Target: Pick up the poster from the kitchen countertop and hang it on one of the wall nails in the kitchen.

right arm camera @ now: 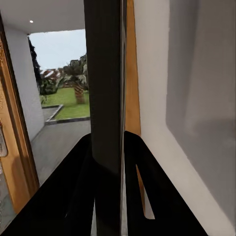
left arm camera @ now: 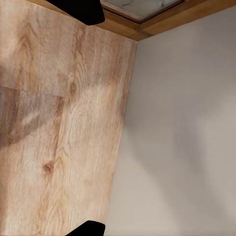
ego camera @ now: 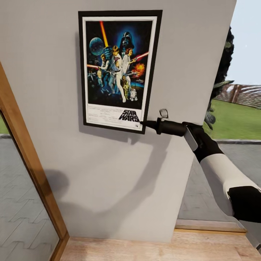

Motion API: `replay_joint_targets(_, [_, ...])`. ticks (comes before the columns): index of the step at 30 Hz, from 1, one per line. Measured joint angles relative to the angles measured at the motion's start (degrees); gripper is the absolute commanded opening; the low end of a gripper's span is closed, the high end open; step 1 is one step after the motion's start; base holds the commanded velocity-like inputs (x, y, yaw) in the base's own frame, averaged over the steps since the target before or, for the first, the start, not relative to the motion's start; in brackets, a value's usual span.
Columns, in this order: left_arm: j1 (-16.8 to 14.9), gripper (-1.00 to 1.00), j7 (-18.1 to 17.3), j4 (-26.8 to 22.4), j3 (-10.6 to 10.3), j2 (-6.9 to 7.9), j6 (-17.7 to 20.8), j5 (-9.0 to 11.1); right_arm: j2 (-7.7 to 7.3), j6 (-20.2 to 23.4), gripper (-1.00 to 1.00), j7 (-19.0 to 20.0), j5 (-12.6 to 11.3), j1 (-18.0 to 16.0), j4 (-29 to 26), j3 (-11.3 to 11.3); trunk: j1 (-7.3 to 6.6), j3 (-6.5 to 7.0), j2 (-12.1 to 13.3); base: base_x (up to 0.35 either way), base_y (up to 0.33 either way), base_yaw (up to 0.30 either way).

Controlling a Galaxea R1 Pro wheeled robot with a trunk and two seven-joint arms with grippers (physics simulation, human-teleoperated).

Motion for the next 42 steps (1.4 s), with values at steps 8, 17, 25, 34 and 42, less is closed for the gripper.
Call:
replay_joint_targets(8, [0.00, 1.00, 0.00, 0.00, 0.00, 0.00, 0.00, -0.01, 0.00, -0.43, -1.00, 0.34, 0.01, 0.33, 0.12, 0.04, 0.00, 0.00, 0.00, 0.000, 0.000, 0.000])
replay_joint_targets(17, [0.00, 1.00, 0.00, 0.00, 0.00, 0.00, 0.00, -0.01, 0.00, -0.60, -1.00, 0.35, 0.05, 1.51, 0.33, 0.04, 0.00, 0.00, 0.00, 0.000, 0.000, 0.000])
replay_joint_targets(25, [0.00, 1.00, 0.00, 0.00, 0.00, 0.00, 0.00, -0.01, 0.00, -1.19, -1.00, 0.37, 0.08, 2.46, 0.56, 0.04, 0.00, 0.00, 0.00, 0.000, 0.000, 0.000])
replay_joint_targets(34, [0.00, 1.00, 0.00, 0.00, 0.00, 0.00, 0.00, -0.01, 0.00, -4.32, -1.00, 2.35, 0.12, 2.62, 3.97, 0.01, 0.00, 0.00, 0.00, 0.000, 0.000, 0.000])
replay_joint_targets(42, [0.00, 1.00, 0.01, 0.00, 0.00, 0.00, 0.00, -0.01, 0.00, -6.84, -1.00, 3.71, 0.16, 2.63, 5.55, 0.03, 0.00, 0.00, 0.00, 0.000, 0.000, 0.000])
